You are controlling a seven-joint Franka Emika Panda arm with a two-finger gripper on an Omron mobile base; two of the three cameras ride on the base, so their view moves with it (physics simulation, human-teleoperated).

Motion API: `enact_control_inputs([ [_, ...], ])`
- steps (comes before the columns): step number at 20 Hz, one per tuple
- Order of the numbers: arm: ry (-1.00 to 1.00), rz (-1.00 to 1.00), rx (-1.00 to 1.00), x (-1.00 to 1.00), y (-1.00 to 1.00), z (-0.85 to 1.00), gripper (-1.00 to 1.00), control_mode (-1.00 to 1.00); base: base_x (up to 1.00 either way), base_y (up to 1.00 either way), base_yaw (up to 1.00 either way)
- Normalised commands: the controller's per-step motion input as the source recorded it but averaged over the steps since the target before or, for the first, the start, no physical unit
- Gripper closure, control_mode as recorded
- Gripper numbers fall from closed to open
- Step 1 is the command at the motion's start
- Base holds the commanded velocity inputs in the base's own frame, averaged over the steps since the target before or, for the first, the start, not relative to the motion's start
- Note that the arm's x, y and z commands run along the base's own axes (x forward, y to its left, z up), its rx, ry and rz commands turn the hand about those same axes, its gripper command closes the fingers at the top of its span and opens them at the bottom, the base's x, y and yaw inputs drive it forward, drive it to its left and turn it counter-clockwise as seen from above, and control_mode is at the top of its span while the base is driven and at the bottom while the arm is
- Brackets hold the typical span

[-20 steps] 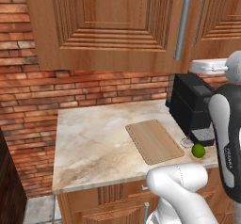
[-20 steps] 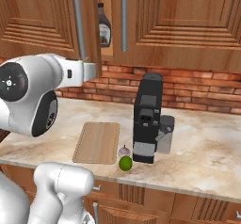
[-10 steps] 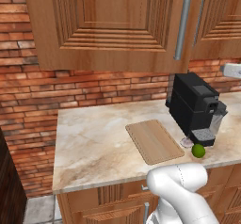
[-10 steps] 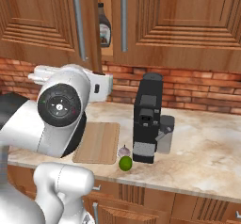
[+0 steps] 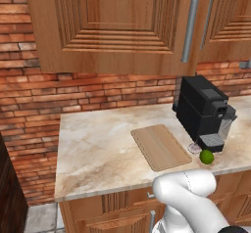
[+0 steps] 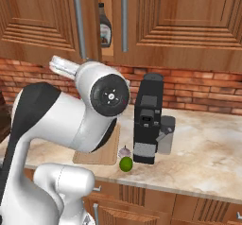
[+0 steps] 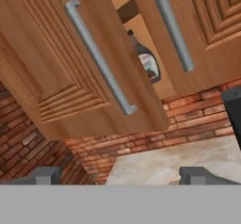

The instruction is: Open the cabinet. Place the bowl and condiment on the counter. Then place the lime and garlic on the cutting board.

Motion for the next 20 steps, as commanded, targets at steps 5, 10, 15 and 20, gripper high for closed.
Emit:
enact_control_inputs([
  [5, 0.13, 0.05, 0.23, 0.24, -0.10, 0.00, -1.00, -1.00, 0.00, 0.00, 0.00],
  [10, 0.18, 0.01, 0.17, 0.44, -0.01, 0.00, -1.00, -1.00, 0.00, 0.00, 0.00],
  [15, 0.17, 0.01, 0.06, 0.47, 0.00, 0.00, -1.00, -1.00, 0.00, 0.00, 0.00],
  [20, 0.13, 0.02, 0.10, 0.40, -0.02, 0.00, -1.00, -1.00, 0.00, 0.00, 0.00],
])
